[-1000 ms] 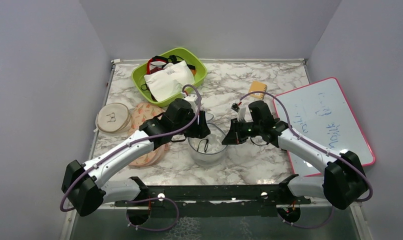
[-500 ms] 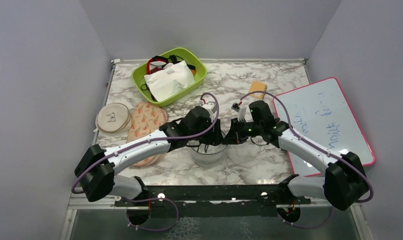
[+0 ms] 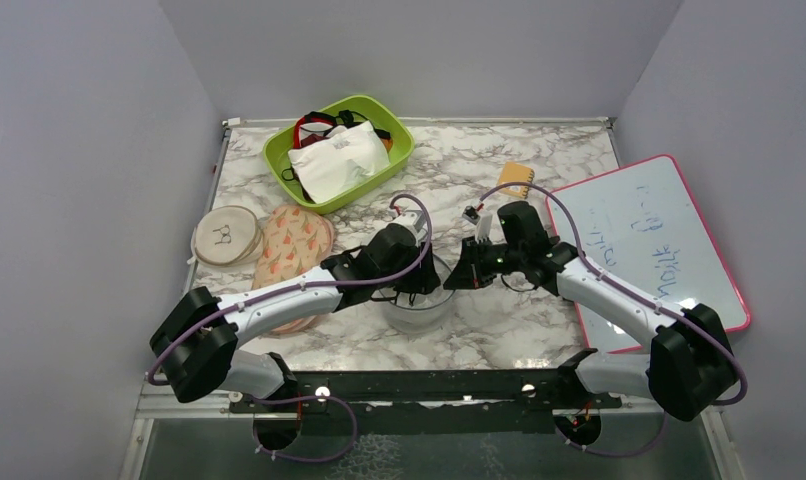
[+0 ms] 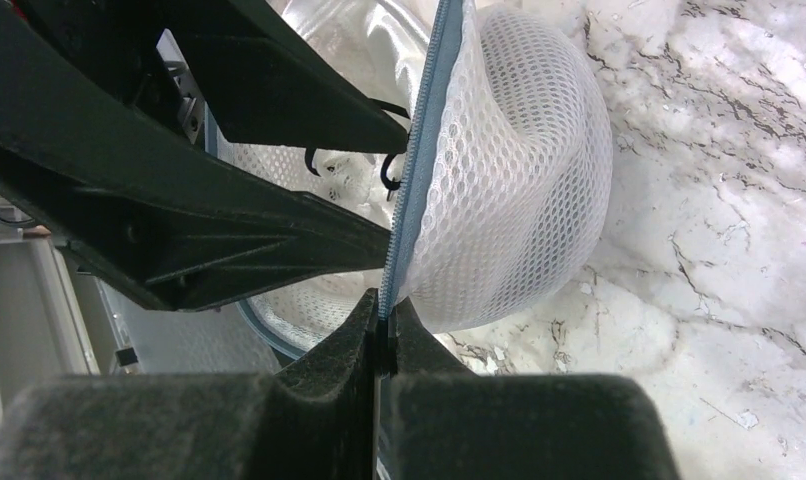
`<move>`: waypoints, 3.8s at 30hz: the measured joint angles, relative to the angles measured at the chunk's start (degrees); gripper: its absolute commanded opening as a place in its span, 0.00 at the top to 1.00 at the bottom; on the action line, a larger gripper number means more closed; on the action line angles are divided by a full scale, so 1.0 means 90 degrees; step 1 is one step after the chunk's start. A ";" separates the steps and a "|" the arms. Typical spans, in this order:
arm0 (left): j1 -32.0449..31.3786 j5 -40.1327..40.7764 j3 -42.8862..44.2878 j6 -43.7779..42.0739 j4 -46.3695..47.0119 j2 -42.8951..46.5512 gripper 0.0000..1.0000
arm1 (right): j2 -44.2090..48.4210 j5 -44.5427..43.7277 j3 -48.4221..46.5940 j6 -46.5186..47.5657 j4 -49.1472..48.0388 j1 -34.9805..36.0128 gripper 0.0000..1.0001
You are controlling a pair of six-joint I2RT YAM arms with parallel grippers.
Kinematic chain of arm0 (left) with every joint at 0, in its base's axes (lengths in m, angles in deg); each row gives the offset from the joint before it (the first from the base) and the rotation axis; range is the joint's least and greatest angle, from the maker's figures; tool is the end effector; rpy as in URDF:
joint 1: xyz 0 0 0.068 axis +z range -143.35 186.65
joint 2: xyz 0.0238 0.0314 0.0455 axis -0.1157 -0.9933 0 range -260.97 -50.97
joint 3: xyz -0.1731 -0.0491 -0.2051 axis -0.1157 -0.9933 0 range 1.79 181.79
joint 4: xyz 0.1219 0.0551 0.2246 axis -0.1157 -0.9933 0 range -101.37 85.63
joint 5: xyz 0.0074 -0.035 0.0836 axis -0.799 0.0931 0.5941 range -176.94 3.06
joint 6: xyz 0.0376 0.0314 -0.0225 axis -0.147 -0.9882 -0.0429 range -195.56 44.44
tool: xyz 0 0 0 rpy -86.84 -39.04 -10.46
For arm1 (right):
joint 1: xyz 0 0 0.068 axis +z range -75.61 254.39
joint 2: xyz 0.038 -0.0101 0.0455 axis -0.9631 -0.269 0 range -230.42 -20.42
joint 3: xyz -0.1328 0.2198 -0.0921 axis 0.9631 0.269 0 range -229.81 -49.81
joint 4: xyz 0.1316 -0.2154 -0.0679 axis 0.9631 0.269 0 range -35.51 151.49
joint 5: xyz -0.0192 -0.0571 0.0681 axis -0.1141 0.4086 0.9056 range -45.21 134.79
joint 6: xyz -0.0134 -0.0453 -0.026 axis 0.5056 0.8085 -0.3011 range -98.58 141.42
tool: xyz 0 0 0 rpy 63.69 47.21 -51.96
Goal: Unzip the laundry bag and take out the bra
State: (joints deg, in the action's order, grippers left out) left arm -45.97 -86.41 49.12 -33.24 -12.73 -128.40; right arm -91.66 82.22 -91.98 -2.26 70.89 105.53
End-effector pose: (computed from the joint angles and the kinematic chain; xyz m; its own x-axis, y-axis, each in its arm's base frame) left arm 0.1766 -0.2305 0.2321 -0.8113 -0.0474 -0.5828 0.3297 0.7860 -0.5230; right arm 0.2028 0.1478 0.2240 -0.8703 -0.1531 -0.4682 -0.4651 0.5686 0.6785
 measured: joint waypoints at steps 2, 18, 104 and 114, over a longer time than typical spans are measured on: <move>0.0000 0.0017 0.0000 0.0007 0.0124 0.0000 0.52 | 0.0000 0.0010 0.0000 0.0000 -0.0002 0.0000 0.99; 0.0002 0.0019 0.0236 0.0075 0.0585 -0.0527 0.63 | 0.0002 0.0066 0.0000 0.0000 0.0015 0.0000 0.99; 0.0012 -0.0328 0.4675 -0.1807 -0.0488 0.2397 1.00 | 0.0046 0.0017 0.0027 0.0044 -0.0160 0.0000 0.99; 0.0046 0.1105 0.3762 -0.1477 -0.1134 0.1824 1.00 | 0.0075 0.0015 0.0027 0.0000 -0.0158 0.0000 0.99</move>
State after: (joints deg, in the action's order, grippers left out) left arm -45.56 -76.46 82.98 -46.53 -22.94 -111.98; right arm -90.99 82.35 -91.74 -2.26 69.47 105.53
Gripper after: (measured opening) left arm 0.002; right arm 0.012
